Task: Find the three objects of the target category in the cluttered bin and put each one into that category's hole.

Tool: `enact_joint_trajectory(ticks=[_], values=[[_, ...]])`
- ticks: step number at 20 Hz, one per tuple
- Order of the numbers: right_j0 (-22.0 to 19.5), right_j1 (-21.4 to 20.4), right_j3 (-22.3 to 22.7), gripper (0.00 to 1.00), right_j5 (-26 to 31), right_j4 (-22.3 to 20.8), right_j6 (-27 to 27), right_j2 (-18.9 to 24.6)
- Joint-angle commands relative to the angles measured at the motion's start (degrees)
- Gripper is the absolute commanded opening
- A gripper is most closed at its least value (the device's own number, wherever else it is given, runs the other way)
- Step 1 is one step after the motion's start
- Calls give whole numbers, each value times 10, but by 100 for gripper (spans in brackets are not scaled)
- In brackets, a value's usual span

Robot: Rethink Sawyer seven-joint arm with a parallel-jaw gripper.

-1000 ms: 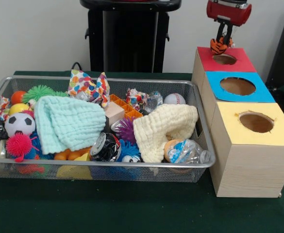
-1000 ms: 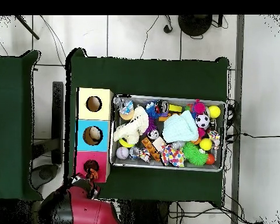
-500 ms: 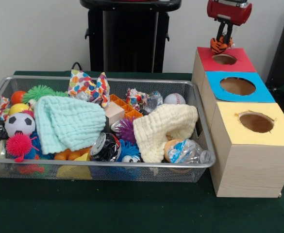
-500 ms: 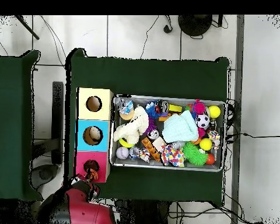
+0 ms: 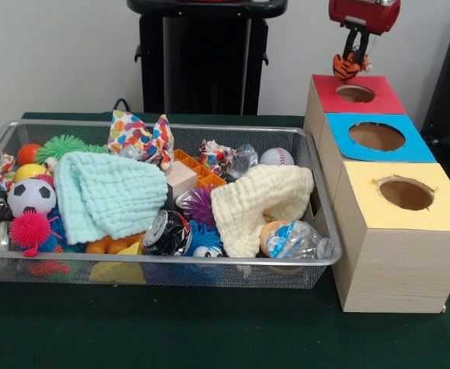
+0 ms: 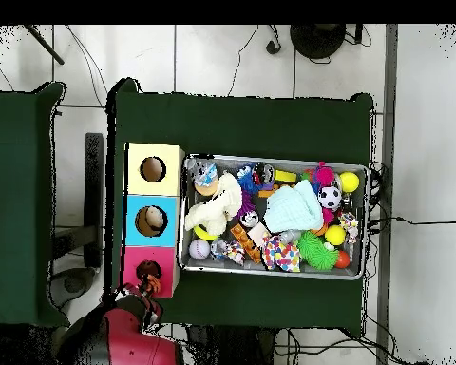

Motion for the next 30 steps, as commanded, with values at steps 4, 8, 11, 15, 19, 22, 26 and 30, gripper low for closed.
enact_joint_trajectory(ticks=[4,8,11,15,19,22,26,30], values=[[8,27,-89,0,97,39,135,-28],[4,44,-99,0,86,48,134,-21],[0,57,-101,0,66,55,130,-8],[-12,69,-101,0,43,58,121,4],[-24,74,-96,0,23,58,116,16],[-22,77,-95,0,13,55,115,14],[-38,67,-80,100,-4,54,113,33],[-29,71,-91,100,25,61,118,28]])
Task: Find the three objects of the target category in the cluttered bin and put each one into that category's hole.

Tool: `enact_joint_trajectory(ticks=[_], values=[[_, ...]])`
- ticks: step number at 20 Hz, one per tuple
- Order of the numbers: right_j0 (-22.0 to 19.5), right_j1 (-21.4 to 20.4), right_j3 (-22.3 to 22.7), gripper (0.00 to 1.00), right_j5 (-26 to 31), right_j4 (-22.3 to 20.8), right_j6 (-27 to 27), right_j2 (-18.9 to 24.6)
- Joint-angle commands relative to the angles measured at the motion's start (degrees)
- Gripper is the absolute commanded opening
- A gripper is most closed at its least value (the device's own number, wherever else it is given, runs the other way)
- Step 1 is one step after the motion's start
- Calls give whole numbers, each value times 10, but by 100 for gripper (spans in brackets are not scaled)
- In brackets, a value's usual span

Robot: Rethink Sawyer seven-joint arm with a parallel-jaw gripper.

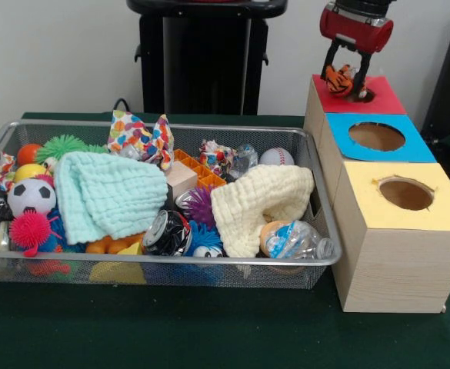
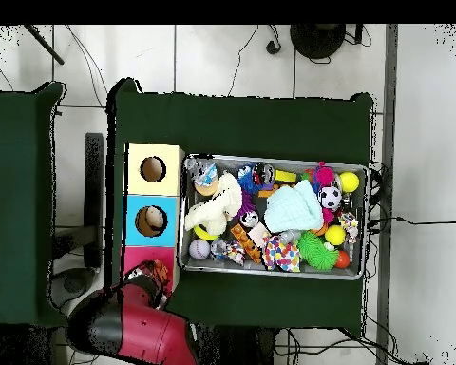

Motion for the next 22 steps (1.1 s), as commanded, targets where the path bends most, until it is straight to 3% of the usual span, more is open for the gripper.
enact_joint_trajectory(ticks=[1,22], values=[[-14,13,-34,100,-11,32,119,51],[-14,-9,-45,100,31,34,110,47]])
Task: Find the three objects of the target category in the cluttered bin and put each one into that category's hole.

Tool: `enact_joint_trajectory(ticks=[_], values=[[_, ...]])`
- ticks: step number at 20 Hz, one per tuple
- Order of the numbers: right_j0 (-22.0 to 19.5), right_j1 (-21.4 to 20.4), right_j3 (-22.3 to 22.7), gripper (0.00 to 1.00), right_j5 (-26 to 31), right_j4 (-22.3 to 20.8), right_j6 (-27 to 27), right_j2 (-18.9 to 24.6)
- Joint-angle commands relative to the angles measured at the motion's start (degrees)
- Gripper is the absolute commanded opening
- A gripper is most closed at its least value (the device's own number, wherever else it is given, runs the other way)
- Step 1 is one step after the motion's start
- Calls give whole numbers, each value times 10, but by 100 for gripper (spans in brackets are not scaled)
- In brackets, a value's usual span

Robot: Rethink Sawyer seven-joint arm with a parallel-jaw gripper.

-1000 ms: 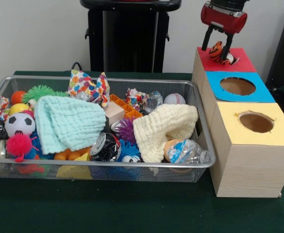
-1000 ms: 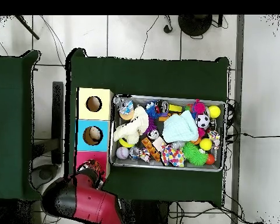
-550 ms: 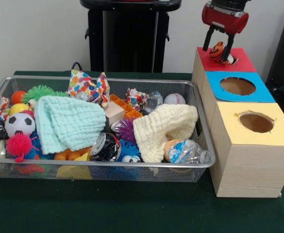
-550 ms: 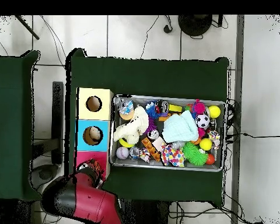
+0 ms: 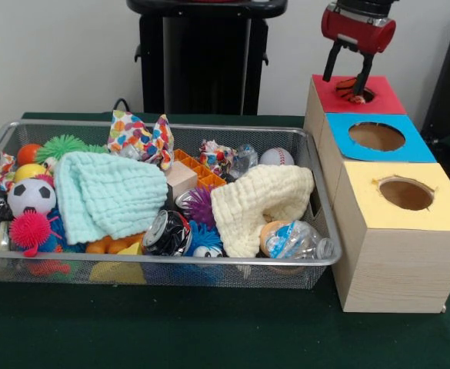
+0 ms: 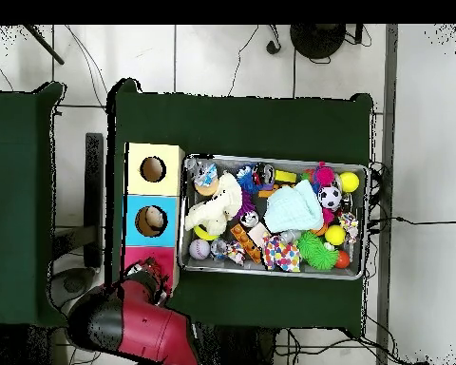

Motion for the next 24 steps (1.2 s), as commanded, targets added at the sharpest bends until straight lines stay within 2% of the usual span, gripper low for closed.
enact_joint_trajectory(ticks=[1,14,18,24], values=[[-13,-9,-39,100,35,26,110,48],[-19,-9,-60,100,60,27,109,39],[0,19,-70,100,21,18,110,9],[-11,20,-67,100,8,11,97,16]])
